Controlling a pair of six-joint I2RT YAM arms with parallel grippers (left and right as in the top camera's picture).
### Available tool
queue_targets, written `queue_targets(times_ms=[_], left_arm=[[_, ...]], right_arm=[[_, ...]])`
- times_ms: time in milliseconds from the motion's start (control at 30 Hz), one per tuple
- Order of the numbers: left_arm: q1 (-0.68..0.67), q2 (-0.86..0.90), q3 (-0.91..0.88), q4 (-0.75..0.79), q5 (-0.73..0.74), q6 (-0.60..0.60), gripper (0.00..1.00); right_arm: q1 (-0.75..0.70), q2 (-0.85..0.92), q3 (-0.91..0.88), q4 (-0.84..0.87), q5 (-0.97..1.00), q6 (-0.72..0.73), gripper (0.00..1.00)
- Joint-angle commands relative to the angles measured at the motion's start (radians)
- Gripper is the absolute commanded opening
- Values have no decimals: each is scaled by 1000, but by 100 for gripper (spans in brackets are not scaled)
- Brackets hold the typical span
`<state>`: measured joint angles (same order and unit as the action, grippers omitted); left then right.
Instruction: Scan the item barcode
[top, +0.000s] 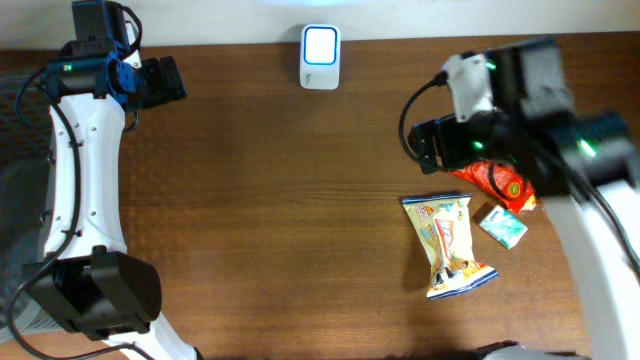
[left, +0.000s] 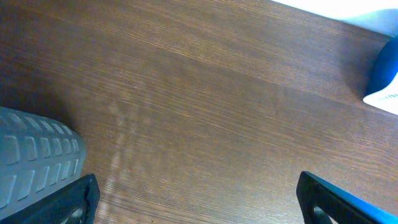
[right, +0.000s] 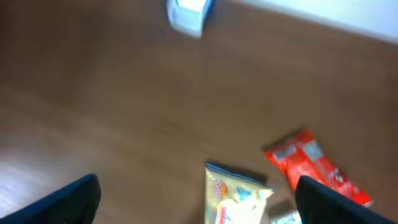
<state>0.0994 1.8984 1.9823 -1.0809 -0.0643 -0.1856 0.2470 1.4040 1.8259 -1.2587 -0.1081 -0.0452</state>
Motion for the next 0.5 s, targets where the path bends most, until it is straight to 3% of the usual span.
queue_targets(times_ms=[0,267,467], left_arm=[[2,7,18,1,-8,-12,99],[2,7,18,1,-8,-12,99],[2,7,18,1,-8,-12,99]], right_arm=[[22,-81,14,9,-15,72,99],[21,-114,14,-113,48,52,99],[-5,-113,-9,-90,106,84,99]])
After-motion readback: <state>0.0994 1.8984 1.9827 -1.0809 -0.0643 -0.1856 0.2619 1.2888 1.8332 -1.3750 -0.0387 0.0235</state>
